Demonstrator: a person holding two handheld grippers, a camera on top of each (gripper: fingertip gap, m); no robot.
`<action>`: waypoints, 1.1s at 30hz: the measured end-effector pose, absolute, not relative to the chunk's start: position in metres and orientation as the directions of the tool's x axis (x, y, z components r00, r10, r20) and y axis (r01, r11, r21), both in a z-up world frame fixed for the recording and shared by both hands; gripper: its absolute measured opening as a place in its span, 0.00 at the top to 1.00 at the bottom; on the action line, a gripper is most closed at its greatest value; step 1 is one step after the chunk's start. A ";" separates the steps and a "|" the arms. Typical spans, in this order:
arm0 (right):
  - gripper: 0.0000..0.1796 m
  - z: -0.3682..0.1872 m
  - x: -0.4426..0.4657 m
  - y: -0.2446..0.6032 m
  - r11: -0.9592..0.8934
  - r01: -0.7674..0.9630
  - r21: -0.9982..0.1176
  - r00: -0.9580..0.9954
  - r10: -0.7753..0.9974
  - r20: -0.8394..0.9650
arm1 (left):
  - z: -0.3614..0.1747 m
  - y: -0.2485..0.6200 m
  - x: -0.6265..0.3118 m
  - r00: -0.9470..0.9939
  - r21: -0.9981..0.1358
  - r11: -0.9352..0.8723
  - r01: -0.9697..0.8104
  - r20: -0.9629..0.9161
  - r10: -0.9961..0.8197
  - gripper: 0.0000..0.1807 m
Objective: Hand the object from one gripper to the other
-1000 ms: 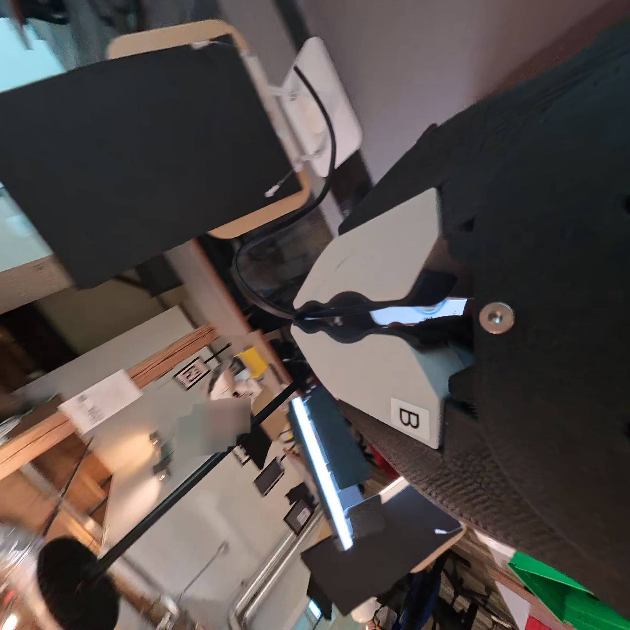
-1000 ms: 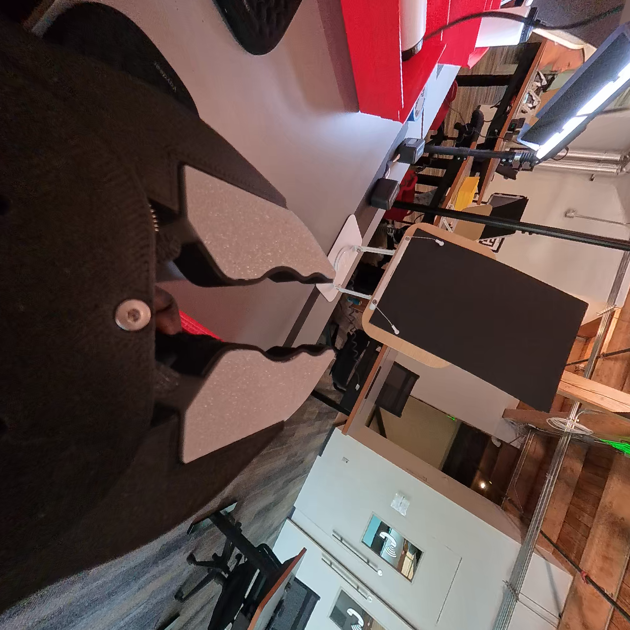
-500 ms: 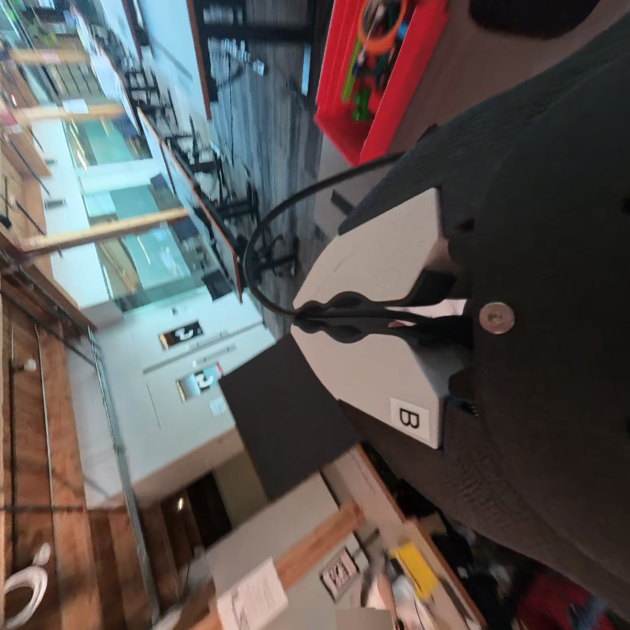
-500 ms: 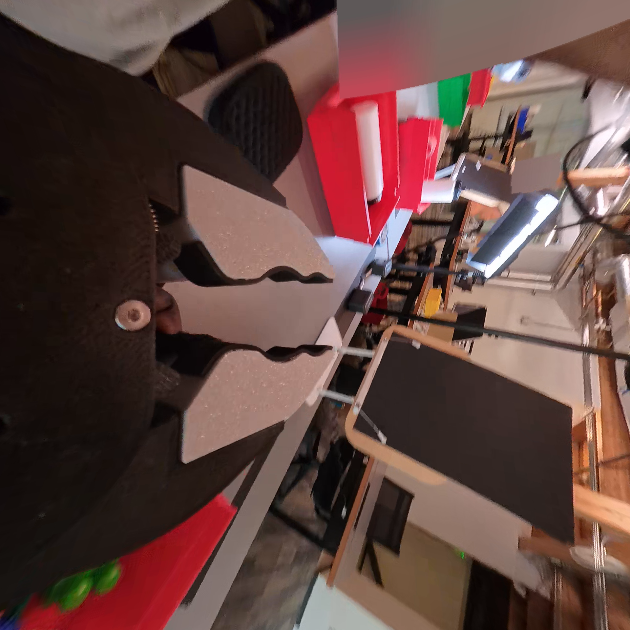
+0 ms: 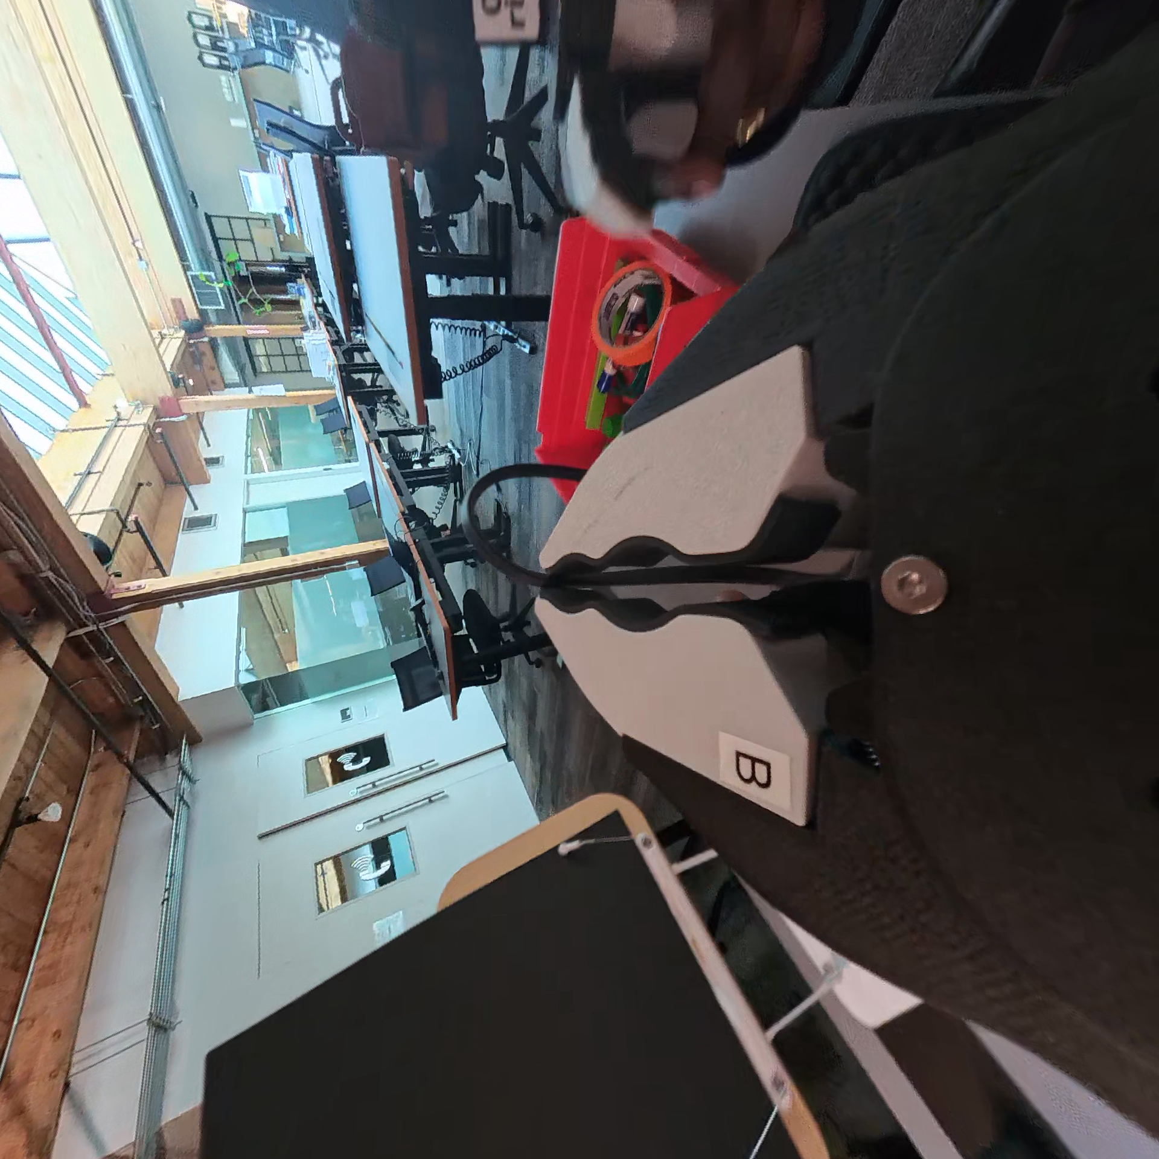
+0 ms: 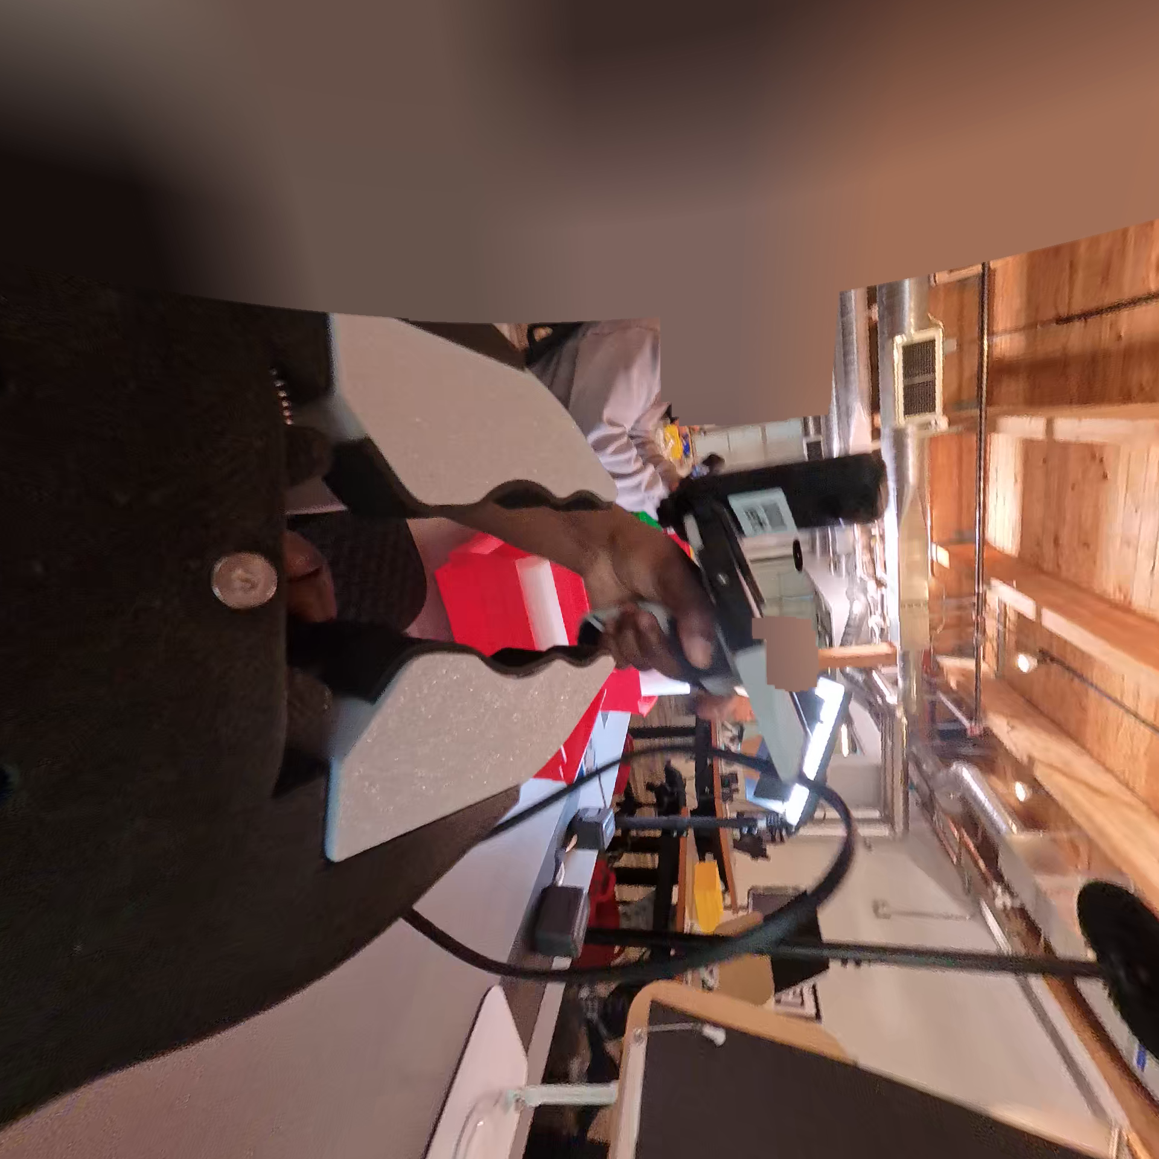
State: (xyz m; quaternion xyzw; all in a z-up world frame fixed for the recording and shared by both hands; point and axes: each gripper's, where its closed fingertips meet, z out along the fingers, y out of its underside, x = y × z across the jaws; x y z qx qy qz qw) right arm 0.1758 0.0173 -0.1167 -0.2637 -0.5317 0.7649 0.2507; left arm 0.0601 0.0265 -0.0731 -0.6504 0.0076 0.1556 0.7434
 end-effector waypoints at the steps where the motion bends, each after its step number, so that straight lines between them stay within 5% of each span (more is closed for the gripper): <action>1: 0.76 -0.118 0.166 0.020 -0.330 -0.100 -0.939 -0.705 0.689 -0.167 | -0.083 0.028 0.068 0.954 -0.966 0.107 -0.236 -0.209 0.214 0.98; 8: 0.75 -0.125 0.118 0.024 -0.424 0.061 -0.904 -0.640 0.678 -0.362 | -0.137 0.034 0.107 0.953 -0.968 0.042 -0.249 -0.237 0.191 0.98; 14: 0.85 -0.139 0.105 0.023 -0.396 0.123 -0.910 -0.600 0.701 -0.386 | -0.142 0.024 0.111 0.928 -0.951 0.069 -0.301 -0.276 0.252 0.98; 17: 0.95 -0.138 0.107 0.018 -0.368 0.120 -0.922 -0.628 0.691 -0.358 | -0.147 0.023 0.114 0.920 -0.945 0.075 -0.320 -0.290 0.263 0.97; 23: 0.97 -0.124 0.119 0.015 -0.266 0.080 -0.961 -0.679 0.691 -0.248 | -0.158 0.015 0.121 0.958 -0.959 0.057 -0.276 -0.270 0.098 0.84; 26: 0.97 -0.112 0.122 0.014 -0.242 0.063 -0.968 -0.699 0.682 -0.216 | -0.170 0.018 0.125 0.964 -0.963 0.036 -0.267 -0.267 0.019 0.96; 30: 0.95 -0.111 0.116 0.013 -0.203 0.025 -0.979 -0.705 0.691 -0.162 | -0.161 0.017 0.133 0.993 -0.993 0.097 -0.069 -0.077 -0.084 0.98; 33: 0.76 -0.126 0.122 0.005 -0.169 0.036 -0.985 -0.759 0.637 -0.137 | -0.144 0.009 0.121 0.968 -0.967 0.159 0.198 0.168 -0.186 0.98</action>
